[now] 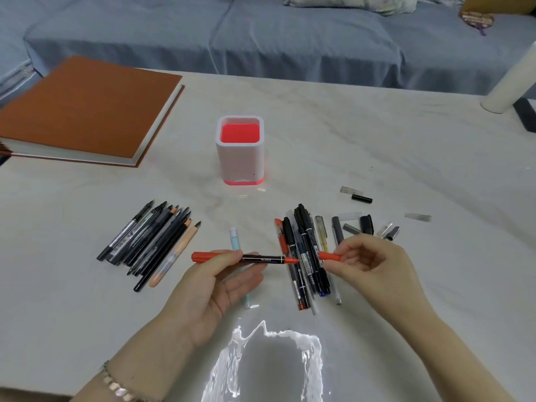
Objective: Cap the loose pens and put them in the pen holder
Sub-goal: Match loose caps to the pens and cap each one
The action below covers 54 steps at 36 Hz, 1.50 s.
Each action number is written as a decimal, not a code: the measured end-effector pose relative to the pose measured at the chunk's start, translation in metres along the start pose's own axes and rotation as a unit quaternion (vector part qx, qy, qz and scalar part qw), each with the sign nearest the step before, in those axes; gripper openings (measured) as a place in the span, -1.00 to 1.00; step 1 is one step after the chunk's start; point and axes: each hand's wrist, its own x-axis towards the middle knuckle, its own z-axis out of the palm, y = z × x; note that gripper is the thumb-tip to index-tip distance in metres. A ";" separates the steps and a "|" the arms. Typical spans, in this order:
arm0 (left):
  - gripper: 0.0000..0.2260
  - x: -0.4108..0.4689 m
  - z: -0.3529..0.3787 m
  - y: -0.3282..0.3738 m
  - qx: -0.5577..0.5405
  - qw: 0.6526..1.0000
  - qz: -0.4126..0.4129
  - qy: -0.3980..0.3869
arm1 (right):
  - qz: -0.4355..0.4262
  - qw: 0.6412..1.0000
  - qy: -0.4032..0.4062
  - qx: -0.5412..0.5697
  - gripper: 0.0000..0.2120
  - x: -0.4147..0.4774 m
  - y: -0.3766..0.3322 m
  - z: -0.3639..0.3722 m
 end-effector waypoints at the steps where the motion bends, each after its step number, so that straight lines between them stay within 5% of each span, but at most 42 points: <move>1: -0.93 0.000 0.000 0.000 -0.005 1.000 -0.004 -0.002 | 0.004 1.000 -0.006 0.028 -0.78 -0.003 -0.004 0.001; 16: -0.65 -0.008 0.004 0.003 -0.042 0.999 -0.017 -0.029 | 0.036 0.990 -0.043 0.130 -0.82 -0.010 -0.018 0.004; 26: -0.98 -0.018 0.005 0.001 -0.020 0.999 -0.011 -0.031 | 0.023 0.990 -0.087 0.104 -0.83 -0.010 -0.013 0.000; 33: -0.85 -0.022 0.008 -0.006 0.006 0.999 -0.001 -0.040 | -0.022 0.992 -0.121 -0.029 -0.77 -0.013 -0.005 0.005; 41: -0.95 -0.019 0.015 -0.011 0.053 0.997 0.057 -0.027 | -0.172 0.961 -0.101 -0.190 -0.75 -0.013 0.000 0.007; 47: -0.92 -0.019 0.019 -0.015 0.065 0.990 0.112 -0.048 | -0.218 0.946 -0.120 -0.208 -0.77 -0.013 0.000 0.004; 54: -0.86 -0.012 0.017 -0.006 0.169 0.965 0.178 -0.088 | -0.096 0.980 -0.160 -0.074 -0.89 -0.012 0.008 0.007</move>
